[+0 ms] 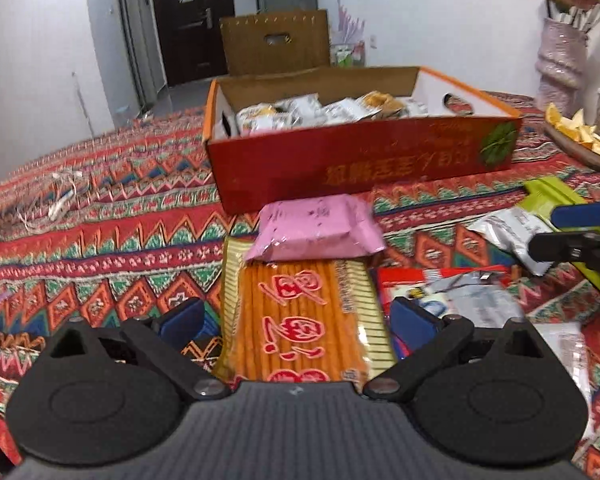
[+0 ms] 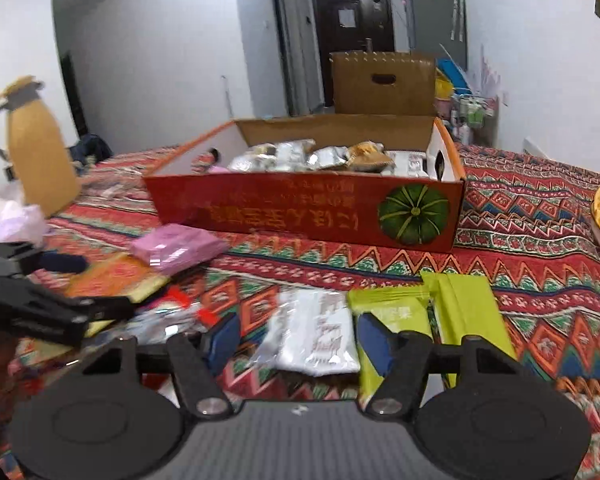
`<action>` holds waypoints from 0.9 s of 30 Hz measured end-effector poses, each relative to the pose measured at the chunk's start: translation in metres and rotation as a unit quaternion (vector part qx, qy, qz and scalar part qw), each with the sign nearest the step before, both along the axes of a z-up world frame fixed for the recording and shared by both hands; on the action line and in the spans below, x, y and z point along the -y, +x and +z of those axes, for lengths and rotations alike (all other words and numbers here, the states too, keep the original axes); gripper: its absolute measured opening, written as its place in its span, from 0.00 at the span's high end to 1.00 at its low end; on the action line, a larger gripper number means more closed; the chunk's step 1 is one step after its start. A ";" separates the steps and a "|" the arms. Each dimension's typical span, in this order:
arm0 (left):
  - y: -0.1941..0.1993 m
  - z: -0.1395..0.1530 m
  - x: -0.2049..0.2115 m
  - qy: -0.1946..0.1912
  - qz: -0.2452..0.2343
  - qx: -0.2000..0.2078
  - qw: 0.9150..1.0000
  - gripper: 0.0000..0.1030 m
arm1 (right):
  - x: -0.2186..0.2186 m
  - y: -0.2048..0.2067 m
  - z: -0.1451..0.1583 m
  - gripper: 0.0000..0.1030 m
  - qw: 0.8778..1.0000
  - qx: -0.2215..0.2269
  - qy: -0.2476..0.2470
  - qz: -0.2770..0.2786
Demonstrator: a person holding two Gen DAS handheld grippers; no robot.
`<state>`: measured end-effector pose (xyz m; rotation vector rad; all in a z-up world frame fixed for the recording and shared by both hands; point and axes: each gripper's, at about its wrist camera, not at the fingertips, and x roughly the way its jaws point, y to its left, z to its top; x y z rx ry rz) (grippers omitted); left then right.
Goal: Organize snacks
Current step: 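Grasp an orange stick-snack bag with the left tool while the right tool grasps a white packet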
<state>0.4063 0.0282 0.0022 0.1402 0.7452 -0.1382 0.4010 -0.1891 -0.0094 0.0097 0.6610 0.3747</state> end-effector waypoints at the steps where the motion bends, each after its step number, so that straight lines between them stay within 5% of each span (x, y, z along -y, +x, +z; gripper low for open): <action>1: 0.002 -0.003 -0.003 -0.008 0.001 -0.004 1.000 0.06 | -0.004 0.002 -0.003 0.36 1.000 0.015 -0.013 -0.005; 6: -0.002 -0.006 -0.013 -0.025 0.004 0.007 1.000 0.40 | -0.017 0.005 -0.012 0.35 0.997 0.048 -0.065 -0.005; 11: -0.015 0.004 -0.012 -0.022 0.003 0.019 1.000 0.55 | -0.027 -0.005 -0.012 0.38 0.994 0.060 -0.081 0.047; 20: -0.078 0.020 -0.041 -0.066 0.076 0.040 0.994 0.58 | -0.025 0.007 -0.012 0.39 0.998 0.025 -0.032 0.051; 27: -0.124 0.049 -0.034 -0.098 0.089 0.074 0.988 0.58 | -0.017 -0.003 -0.010 0.59 0.999 0.014 -0.007 0.032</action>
